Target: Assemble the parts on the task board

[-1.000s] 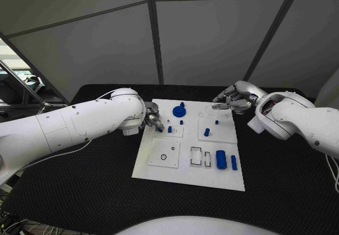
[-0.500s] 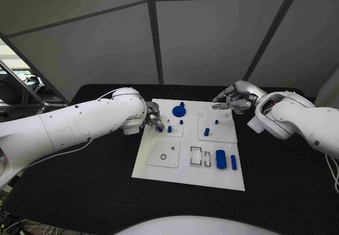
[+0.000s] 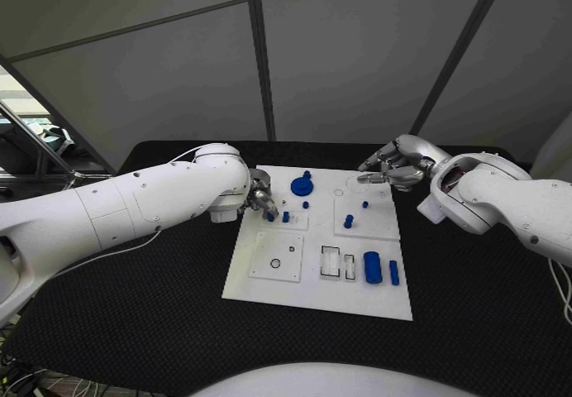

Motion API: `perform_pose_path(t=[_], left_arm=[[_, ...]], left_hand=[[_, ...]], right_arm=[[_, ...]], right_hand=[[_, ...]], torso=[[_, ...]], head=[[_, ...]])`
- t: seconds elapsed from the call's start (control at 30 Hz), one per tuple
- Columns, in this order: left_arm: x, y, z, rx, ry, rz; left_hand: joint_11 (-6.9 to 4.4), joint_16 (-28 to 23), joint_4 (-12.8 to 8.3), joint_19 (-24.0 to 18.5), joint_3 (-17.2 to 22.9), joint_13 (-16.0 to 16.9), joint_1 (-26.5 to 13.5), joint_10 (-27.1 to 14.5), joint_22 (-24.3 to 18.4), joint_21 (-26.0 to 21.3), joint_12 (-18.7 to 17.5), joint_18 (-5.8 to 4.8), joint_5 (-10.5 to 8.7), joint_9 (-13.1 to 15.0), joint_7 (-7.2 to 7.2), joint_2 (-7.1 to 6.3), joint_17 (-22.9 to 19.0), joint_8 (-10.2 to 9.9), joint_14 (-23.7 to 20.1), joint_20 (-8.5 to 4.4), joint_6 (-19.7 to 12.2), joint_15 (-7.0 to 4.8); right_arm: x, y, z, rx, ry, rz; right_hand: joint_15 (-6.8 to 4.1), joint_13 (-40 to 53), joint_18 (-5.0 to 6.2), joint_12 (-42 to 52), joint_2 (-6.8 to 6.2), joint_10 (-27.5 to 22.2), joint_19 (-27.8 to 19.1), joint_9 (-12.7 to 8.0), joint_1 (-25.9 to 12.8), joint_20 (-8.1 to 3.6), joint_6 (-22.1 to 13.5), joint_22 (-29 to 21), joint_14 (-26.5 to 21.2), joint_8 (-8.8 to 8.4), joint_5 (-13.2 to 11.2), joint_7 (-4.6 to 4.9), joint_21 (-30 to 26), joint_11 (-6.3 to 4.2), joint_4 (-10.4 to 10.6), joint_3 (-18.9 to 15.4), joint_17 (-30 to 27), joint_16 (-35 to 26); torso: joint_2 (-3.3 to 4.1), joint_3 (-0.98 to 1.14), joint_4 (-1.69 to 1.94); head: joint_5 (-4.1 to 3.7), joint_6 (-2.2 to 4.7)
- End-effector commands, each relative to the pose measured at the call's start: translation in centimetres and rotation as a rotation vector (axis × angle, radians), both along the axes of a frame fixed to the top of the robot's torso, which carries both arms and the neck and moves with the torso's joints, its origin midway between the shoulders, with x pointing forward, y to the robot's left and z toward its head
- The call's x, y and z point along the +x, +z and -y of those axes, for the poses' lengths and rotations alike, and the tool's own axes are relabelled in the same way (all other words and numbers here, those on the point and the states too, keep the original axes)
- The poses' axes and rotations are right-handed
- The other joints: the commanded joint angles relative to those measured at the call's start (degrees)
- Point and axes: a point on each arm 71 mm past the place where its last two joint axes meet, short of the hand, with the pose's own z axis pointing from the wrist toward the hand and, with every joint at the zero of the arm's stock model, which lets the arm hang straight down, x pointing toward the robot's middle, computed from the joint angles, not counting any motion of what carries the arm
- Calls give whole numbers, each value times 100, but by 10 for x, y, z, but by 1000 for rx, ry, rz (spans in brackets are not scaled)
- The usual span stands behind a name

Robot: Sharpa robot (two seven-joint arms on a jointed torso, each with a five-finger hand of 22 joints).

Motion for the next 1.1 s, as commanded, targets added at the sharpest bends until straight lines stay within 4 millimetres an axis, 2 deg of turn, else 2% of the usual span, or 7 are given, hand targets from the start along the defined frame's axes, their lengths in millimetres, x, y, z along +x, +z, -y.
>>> perform_pose_path(t=[0.03,0.1,0.27,0.4,0.53,0.77,1.1], left_arm=[[-6,-13,-1,57,-28,-69],[-6,-14,-2,62,-27,-73],[-5,-13,-5,62,-5,-60],[-3,-13,-9,55,20,-40],[-2,-12,-12,49,36,-27],[-1,-10,-16,33,58,-1],[1,-4,-16,-3,70,37]], left_hand=[[-17,35,-634,-4,696,677,-33,-24,39,-33,-35,-48,-42,27,-65,43,1509,-4,599,-28,13,-30],[-24,35,-576,-4,674,670,-85,-28,45,-35,-46,-49,-149,64,-80,26,1509,14,599,-26,5,-33],[-69,35,-114,15,316,655,-432,-40,69,-38,-84,-55,-1486,121,-154,-164,1509,26,599,-47,30,-66],[-75,35,238,63,-80,658,-789,-34,115,8,-81,-68,-1518,127,-158,-500,1509,41,599,-66,115,-77],[-99,35,505,100,-367,655,-922,-32,146,38,-88,-79,-1520,150,-177,-665,1509,55,599,-84,165,-98],[-122,35,844,139,-657,648,-752,-37,176,54,-103,-87,-1518,208,-203,-692,1509,60,599,-117,184,-127],[-131,35,943,153,-730,652,-635,-32,187,59,-91,-91,-1518,237,-214,-676,1509,70,599,-126,202,-136]], right_arm=[[0,1,-1,1,11,3],[0,1,-1,1,11,3],[0,2,-1,1,10,4],[0,2,-1,2,9,5],[0,2,-1,2,8,7],[0,2,0,2,7,8],[0,2,0,3,8,9]], right_hand=[[-17,-6,45,2,2,-32,41,8,-55,-2,-24,-8,42,-25,23,-4,-16,-3,0,11,1,-15],[-17,-6,45,2,2,-32,41,8,-55,-2,-24,-8,42,-25,23,-4,-16,-3,0,11,1,-15],[-17,-19,47,-8,0,-38,37,9,-58,-2,-25,-20,42,-25,23,-4,-29,-3,-2,11,-6,-26],[-17,-19,47,-8,0,-38,37,9,-58,-2,-25,-20,42,-25,23,-4,-29,-3,-2,11,-6,-26],[-17,-19,47,-8,0,-38,37,9,-58,-2,-25,-20,42,-25,23,-4,-29,-3,-2,11,-6,-26],[-17,-30,51,-18,-2,-45,30,9,-60,-2,-27,-38,38,-26,22,-4,-44,-3,-3,10,-21,-41],[-17,-30,51,-18,-2,-45,30,9,-60,-2,-27,-38,38,-26,22,-4,-44,-3,-3,10,-21,-41]], torso=[[-4,-1,9],[-4,-1,9],[-7,-1,9],[-3,-3,6],[-4,-3,6],[-3,-3,7],[-6,0,8]], head=[[-4,-3],[-4,-2],[-5,9],[-5,21],[-10,26],[-20,30],[-17,36]])
